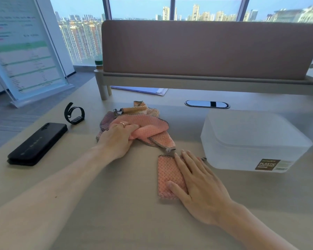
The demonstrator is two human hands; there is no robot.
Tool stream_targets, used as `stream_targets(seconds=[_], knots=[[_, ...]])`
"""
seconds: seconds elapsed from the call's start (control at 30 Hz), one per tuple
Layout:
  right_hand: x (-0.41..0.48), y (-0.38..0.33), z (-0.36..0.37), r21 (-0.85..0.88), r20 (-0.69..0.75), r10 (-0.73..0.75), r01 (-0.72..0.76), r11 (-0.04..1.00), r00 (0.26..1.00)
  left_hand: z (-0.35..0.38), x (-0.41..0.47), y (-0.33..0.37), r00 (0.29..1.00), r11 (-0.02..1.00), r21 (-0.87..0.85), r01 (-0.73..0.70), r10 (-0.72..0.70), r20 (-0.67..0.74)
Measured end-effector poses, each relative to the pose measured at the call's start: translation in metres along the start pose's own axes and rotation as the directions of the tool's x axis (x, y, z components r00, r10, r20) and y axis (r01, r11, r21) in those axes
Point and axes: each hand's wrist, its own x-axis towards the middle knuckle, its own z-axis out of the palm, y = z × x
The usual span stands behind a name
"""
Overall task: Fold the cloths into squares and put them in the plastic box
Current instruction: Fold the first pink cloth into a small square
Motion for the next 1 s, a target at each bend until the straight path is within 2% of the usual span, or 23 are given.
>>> stream_targets(seconds=[0.13, 0.23, 0.33, 0.4, 0.47, 0.53, 0.6, 0.67, 0.87, 0.93, 1.0], knots=[[0.021, -0.003, -0.001, -0.002, -0.011, 0.005, -0.005, 1.0, 1.0, 0.001, 0.002, -0.017, 0.99, 0.99, 0.035, 0.134, -0.132, -0.051], [0.046, 0.0, -0.002, -0.046, -0.011, 0.014, -0.015, 0.999, 1.0, 0.0, 0.0, -0.035, 0.985, 0.985, 0.045, 0.169, -0.167, -0.043], [0.069, 0.006, -0.003, -0.121, -0.01, 0.041, -0.042, 0.992, 0.999, -0.002, 0.002, -0.042, 0.982, 0.982, 0.0, 0.189, -0.189, -0.004], [0.075, 0.008, -0.006, -0.178, -0.038, 0.052, -0.058, 0.982, 0.998, -0.003, 0.0, -0.041, 0.985, 0.981, -0.087, 0.174, -0.175, -0.006], [0.073, 0.007, -0.01, -0.198, -0.104, 0.043, -0.063, 0.978, 0.994, -0.004, -0.007, -0.038, 0.982, 0.974, -0.183, 0.131, -0.154, -0.113], [0.064, -0.003, -0.012, -0.163, -0.169, -0.024, -0.004, 0.987, 0.985, -0.003, -0.017, -0.035, 0.962, 0.979, -0.187, 0.075, -0.121, -0.246], [0.054, -0.015, -0.005, -0.11, -0.119, -0.118, 0.104, 0.988, 0.986, 0.001, -0.025, -0.035, 0.95, 0.997, -0.073, 0.004, -0.026, -0.311], [0.054, -0.019, 0.005, -0.071, -0.03, -0.124, 0.121, 0.99, 0.992, 0.003, -0.026, -0.039, 0.936, 0.997, -0.061, -0.047, 0.022, -0.35], [0.079, 0.001, 0.003, -0.097, -0.045, 0.038, -0.042, 0.994, 0.998, -0.025, -0.009, -0.043, 0.869, 0.949, -0.303, -0.082, -0.081, -0.488], [0.078, 0.001, 0.002, -0.114, -0.069, 0.042, -0.05, 0.992, 0.997, -0.047, -0.004, -0.038, 0.822, 0.921, -0.382, -0.071, -0.163, -0.546], [0.071, -0.004, -0.006, -0.016, -0.103, 0.023, -0.024, 1.0, 0.994, -0.075, -0.003, -0.028, 0.77, 0.901, -0.421, -0.101, -0.198, -0.607]])
